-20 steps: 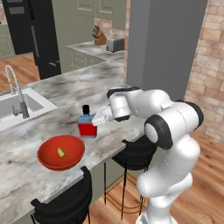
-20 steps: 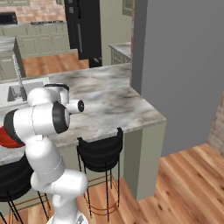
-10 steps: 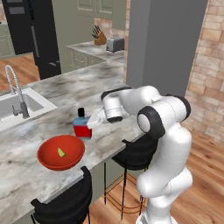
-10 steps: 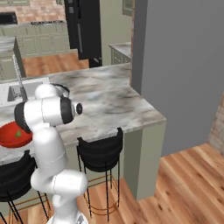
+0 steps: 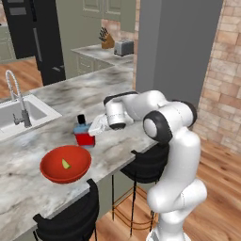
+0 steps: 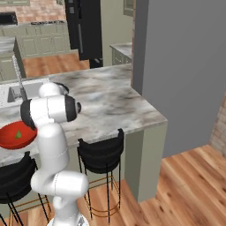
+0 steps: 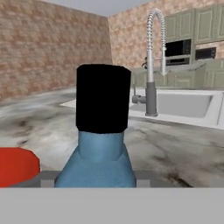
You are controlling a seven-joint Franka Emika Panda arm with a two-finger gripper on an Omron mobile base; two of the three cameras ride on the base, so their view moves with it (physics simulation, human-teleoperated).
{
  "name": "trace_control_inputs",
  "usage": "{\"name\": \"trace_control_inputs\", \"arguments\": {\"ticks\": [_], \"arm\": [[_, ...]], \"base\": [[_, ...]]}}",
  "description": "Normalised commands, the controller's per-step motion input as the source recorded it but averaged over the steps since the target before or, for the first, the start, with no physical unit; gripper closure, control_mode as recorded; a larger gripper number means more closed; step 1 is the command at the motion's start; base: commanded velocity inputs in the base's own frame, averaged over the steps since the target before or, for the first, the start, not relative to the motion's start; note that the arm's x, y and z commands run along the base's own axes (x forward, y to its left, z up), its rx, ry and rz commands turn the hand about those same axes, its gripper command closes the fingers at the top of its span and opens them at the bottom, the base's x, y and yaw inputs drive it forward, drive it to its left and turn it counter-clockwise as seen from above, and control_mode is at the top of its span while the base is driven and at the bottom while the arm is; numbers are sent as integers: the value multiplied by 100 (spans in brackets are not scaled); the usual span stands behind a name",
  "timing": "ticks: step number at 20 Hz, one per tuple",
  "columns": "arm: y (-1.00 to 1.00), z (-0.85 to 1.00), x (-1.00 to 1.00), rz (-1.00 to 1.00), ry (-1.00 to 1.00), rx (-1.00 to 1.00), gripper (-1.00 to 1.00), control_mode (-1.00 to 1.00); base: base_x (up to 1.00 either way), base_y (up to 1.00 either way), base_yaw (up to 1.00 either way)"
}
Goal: There is a bowl on the dining counter. Grab a lemon wedge from the fridge and place it in the bowl. Then get the liquor bottle and glass cup from the cabinet and place them next to the bowl.
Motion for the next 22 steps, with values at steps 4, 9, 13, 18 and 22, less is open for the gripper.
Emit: {"name": "trace_control_inputs", "arguments": {"ticks": [4, 9, 13, 18, 22], "arm": [[3, -24, 3, 0, -12, 0, 100, -100], [0, -27, -4, 0, -13, 0, -100, -100], [-1, -18, -8, 0, -13, 0, -100, -100], [-20, -2, -1, 0, -14, 0, -100, -100], [-45, 2, -8, 0, -15, 0, -100, -100]], "base": [[0, 0, 0], [0, 0, 0], [0, 0, 0], [0, 0, 0], [0, 0, 0]]}}
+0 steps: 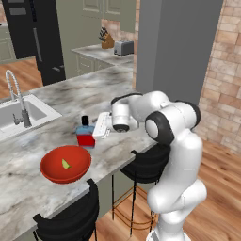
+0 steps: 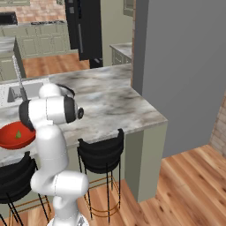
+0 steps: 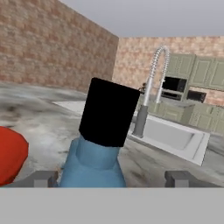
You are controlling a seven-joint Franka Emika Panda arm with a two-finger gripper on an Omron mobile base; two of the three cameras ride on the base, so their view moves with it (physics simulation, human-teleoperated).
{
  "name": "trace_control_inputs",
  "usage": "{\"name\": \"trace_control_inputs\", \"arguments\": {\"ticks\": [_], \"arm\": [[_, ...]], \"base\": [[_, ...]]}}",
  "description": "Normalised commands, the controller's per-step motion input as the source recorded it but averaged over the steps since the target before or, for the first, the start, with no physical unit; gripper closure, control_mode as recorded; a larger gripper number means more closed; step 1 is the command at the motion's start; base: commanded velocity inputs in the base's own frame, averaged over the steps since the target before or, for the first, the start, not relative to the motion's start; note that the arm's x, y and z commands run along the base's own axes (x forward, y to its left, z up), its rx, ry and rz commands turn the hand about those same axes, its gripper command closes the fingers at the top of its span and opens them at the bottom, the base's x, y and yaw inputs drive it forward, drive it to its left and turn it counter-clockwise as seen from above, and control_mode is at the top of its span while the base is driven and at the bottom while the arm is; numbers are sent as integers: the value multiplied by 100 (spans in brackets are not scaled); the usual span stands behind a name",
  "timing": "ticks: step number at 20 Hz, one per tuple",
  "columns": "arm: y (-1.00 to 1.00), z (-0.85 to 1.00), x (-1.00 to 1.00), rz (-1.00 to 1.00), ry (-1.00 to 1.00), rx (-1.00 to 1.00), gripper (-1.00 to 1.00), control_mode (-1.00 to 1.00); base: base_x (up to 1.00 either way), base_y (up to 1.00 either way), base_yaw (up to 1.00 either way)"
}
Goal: There is a bowl on the dining counter. Grab a lemon wedge from the fridge and place it in the bowl. Then get the liquor bottle and glass cup from the cabinet and place them next to the bowl.
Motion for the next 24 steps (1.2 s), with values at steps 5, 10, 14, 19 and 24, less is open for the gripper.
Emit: {"name": "trace_control_inputs", "arguments": {"ticks": [5, 10, 14, 19, 24], "arm": [[-58, 48, -43, 0, -13, 3, -100, -100], [-44, 98, -79, 1, -15, 13, -100, -100], [-15, 100, -86, 2, -17, 18, -100, -100], [1, 100, -58, 0, -5, 12, -100, -100], [6, 100, -28, 0, 1, 5, -100, -100]], "base": [[0, 0, 0], [0, 0, 0], [0, 0, 0], [0, 0, 0], [0, 0, 0]]}}
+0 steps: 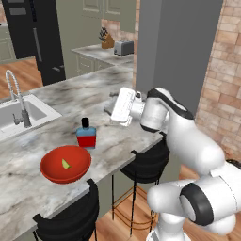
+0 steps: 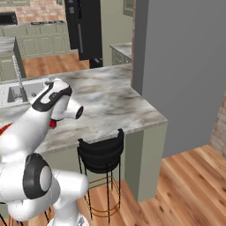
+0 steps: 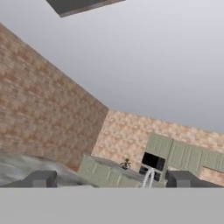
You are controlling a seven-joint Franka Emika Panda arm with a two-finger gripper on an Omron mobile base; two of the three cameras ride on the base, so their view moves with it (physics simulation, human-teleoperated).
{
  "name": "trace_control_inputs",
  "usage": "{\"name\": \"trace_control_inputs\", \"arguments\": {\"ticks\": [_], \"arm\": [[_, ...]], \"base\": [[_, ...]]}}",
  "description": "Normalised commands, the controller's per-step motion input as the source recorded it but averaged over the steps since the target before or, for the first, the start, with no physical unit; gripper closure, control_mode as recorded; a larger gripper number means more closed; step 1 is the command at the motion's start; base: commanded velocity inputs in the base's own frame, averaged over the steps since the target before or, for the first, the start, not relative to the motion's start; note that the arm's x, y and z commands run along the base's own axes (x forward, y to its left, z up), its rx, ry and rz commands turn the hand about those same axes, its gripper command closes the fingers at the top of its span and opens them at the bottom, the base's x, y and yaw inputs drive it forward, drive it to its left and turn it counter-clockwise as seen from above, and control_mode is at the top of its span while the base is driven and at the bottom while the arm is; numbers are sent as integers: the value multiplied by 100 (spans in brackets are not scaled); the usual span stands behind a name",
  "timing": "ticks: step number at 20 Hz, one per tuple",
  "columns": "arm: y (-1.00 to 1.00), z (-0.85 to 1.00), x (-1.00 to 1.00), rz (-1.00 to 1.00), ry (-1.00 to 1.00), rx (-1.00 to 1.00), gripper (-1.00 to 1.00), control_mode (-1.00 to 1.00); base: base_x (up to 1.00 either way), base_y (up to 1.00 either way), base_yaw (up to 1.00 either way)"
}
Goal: There is a bowl on the dining counter. Grab a lemon wedge from the fridge and place it in the bowl. Then get the liquor bottle and glass cup from the cabinet and place them next to the bowl.
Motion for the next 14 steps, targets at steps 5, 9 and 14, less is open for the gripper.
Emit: {"name": "trace_control_inputs", "arguments": {"ticks": [5, 9, 14], "arm": [[0, 100, -28, -3, 13, 0, -100, -100], [0, 83, -45, -13, 30, -10, -100, -100], [-18, 20, -66, -21, 46, -26, -100, -100]], "base": [[0, 0, 0], [0, 0, 0], [0, 0, 0]]}}
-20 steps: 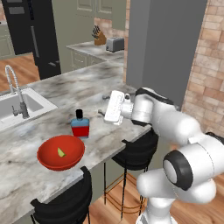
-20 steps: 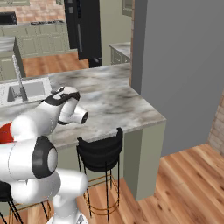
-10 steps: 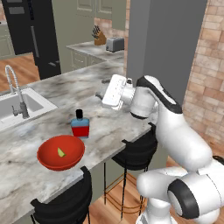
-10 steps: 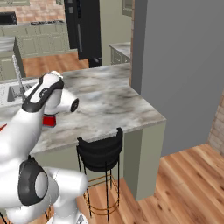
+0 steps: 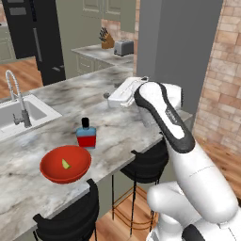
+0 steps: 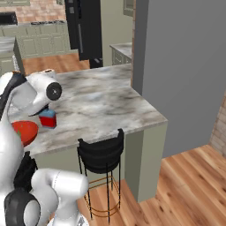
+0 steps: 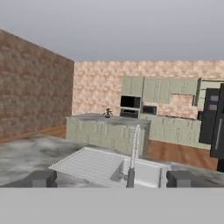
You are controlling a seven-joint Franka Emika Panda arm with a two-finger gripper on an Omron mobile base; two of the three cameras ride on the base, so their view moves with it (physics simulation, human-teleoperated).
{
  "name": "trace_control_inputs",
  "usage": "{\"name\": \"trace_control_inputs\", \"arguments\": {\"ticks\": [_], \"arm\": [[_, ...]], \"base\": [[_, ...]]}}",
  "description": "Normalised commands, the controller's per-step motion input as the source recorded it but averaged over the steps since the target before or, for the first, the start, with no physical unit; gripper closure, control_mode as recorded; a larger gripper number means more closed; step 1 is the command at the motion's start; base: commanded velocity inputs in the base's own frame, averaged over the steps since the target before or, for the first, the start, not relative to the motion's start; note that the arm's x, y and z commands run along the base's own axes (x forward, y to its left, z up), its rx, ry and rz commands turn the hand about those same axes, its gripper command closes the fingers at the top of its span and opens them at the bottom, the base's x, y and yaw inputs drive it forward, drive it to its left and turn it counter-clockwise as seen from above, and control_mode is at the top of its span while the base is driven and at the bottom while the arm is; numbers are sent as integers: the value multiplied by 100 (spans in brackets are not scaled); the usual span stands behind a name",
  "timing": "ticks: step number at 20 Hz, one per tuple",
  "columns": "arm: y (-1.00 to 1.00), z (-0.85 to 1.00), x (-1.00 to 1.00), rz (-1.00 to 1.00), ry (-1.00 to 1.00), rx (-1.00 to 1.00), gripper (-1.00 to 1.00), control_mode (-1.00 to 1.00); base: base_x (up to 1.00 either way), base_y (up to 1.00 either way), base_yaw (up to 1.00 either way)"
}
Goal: There is a bowl on the dining counter. Grab a lemon wedge from the fridge and place it in the bowl. Then get the liquor bottle and glass cup from the cabinet and place them next to the bowl.
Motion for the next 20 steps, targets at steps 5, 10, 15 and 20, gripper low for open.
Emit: {"name": "trace_control_inputs", "arguments": {"ticks": [5, 10, 15, 20], "arm": [[-34, 0, -71, -22, 47, -32, -100, -100], [-57, 13, -54, -21, 39, -34, -100, -100], [-51, 4, -62, -16, 34, -31, -100, -100], [-17, -17, -58, -9, 26, -25, -100, -100]], "base": [[0, 0, 0], [0, 0, 0], [0, 0, 0], [0, 0, 0]]}}
